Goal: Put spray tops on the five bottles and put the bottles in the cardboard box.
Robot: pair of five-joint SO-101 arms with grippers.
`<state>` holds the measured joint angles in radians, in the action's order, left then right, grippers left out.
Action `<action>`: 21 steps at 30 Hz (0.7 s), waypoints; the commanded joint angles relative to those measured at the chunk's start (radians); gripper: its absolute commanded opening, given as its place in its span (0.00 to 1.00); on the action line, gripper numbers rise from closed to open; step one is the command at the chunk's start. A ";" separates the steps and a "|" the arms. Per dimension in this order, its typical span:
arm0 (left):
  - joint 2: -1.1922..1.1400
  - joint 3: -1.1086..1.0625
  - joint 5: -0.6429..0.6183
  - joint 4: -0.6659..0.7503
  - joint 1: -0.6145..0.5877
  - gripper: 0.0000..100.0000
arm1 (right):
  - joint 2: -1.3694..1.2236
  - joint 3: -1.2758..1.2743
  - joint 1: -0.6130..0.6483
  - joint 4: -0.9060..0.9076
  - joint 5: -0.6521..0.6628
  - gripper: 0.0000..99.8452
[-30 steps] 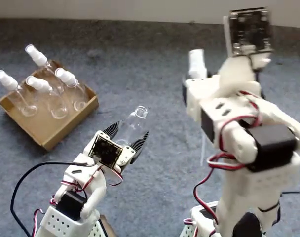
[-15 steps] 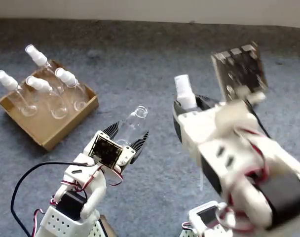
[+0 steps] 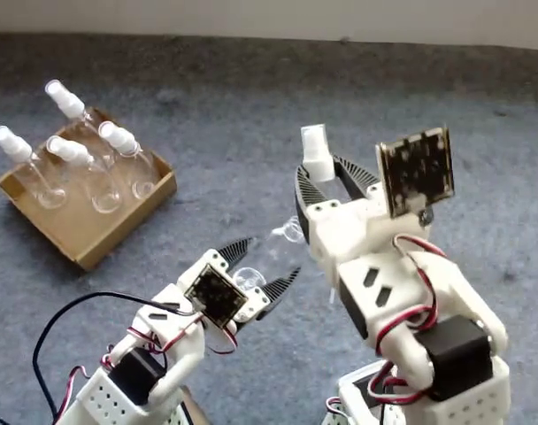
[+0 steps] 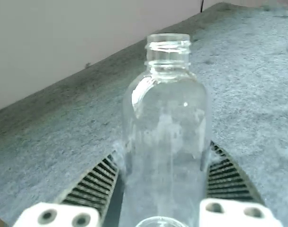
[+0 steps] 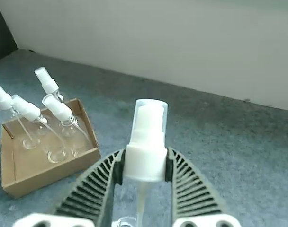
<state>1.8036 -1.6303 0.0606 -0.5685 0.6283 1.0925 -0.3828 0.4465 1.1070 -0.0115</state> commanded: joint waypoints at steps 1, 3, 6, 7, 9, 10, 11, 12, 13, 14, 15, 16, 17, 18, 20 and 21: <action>0.015 0.005 0.003 -0.011 0.059 0.07 | 0.108 -0.081 -0.081 -0.136 0.011 0.05; 0.015 -0.019 0.003 -0.005 0.077 0.07 | 0.142 -0.119 -0.133 -0.173 0.011 0.05; 0.015 -0.051 0.006 -0.003 0.101 0.07 | 0.176 -0.148 -0.177 -0.199 0.006 0.05; 0.015 -0.054 0.005 -0.003 0.101 0.07 | 0.182 -0.148 -0.185 -0.206 0.006 0.05; 0.015 -0.061 0.005 -0.003 0.101 0.07 | 0.193 -0.148 -0.185 -0.234 0.005 0.05; 0.015 -0.061 0.005 -0.003 0.101 0.07 | 0.194 -0.148 -0.185 -0.240 0.005 0.05; 0.015 -0.061 0.005 -0.003 0.101 0.07 | 0.194 -0.148 -0.185 -0.246 0.005 0.05; 0.015 -0.061 0.005 -0.002 0.101 0.07 | 0.194 -0.148 -0.183 -0.248 0.003 0.05; 0.015 -0.059 0.005 -0.002 0.101 0.07 | 0.194 -0.150 -0.182 -0.249 -0.009 0.05; 0.015 -0.058 0.005 -0.002 0.101 0.07 | 0.194 -0.151 -0.182 -0.251 -0.043 0.05; 0.015 -0.058 0.005 -0.002 0.101 0.07 | 0.196 -0.151 -0.183 -0.263 -0.097 0.05; 0.016 -0.058 0.003 -0.002 0.101 0.07 | 0.196 -0.151 -0.186 -0.280 -0.157 0.05; 0.016 -0.058 0.003 -0.002 0.101 0.07 | 0.196 -0.154 -0.186 -0.292 -0.206 0.05; 0.016 -0.058 0.003 -0.002 0.101 0.07 | 0.196 -0.154 -0.186 -0.302 -0.245 0.05; 0.016 -0.056 0.003 -0.002 0.101 0.07 | 0.196 -0.154 -0.186 -0.303 -0.267 0.05; 0.016 -0.056 0.003 -0.002 0.101 0.07 | 0.196 -0.154 -0.185 -0.303 -0.262 0.05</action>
<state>1.8036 -1.6732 0.0606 -0.5685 0.7112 1.2873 -0.5409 0.2746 0.8355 -0.2463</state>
